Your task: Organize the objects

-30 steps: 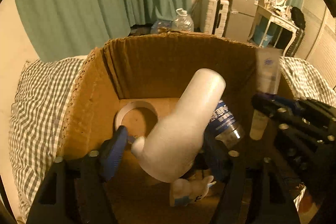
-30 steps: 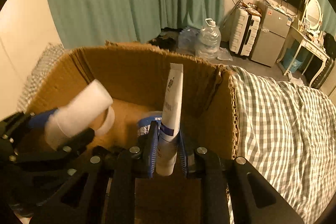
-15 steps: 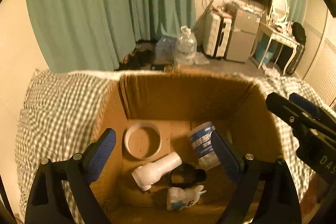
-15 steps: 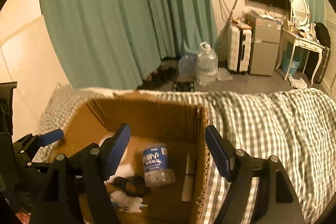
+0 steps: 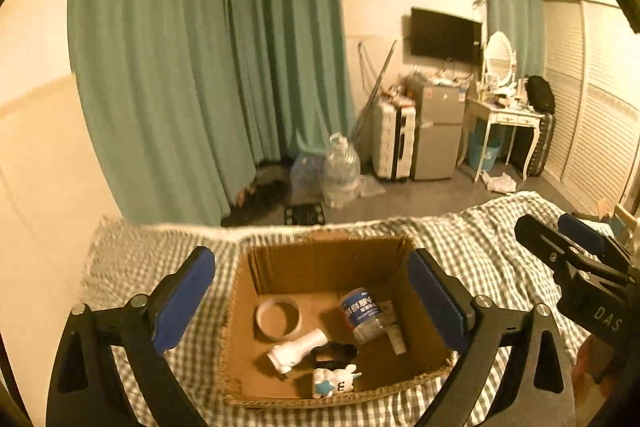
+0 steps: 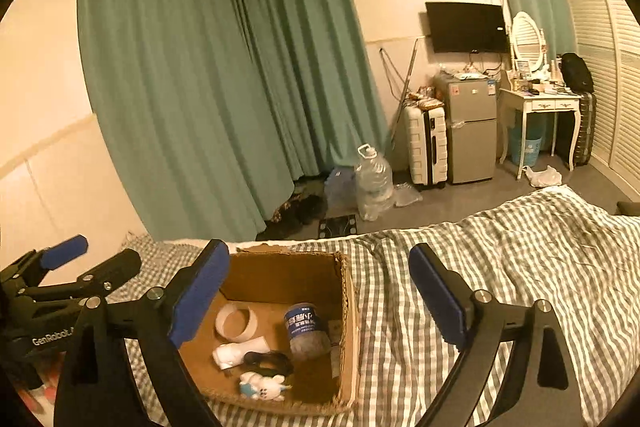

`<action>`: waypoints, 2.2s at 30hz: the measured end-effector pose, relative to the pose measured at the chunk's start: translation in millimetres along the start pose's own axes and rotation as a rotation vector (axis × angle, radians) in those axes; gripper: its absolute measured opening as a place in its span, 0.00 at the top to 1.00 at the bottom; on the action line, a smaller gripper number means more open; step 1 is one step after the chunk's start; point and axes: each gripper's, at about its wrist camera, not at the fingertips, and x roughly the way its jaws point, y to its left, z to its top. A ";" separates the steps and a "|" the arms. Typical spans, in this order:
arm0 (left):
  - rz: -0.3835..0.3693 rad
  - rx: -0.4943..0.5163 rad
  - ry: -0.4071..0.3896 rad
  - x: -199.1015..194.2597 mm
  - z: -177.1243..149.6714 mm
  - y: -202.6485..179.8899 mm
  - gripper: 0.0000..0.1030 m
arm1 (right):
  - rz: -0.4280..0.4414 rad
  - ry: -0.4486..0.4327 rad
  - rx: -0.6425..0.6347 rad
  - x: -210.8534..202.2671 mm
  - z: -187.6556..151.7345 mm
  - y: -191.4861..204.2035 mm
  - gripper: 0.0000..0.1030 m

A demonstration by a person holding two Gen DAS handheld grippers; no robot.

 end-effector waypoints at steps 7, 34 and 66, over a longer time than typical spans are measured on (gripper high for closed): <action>-0.014 -0.028 -0.056 -68.2 -5.7 14.3 0.01 | -0.077 -0.054 -0.044 -62.3 -8.5 17.5 0.07; 0.010 -0.031 -0.121 -59.1 -155.2 57.5 0.00 | -0.201 -0.103 -0.187 -81.0 -138.6 67.3 0.01; -0.011 -0.054 -0.015 -32.2 -176.4 80.8 0.00 | -0.184 0.046 -0.081 -46.5 -153.4 51.0 0.01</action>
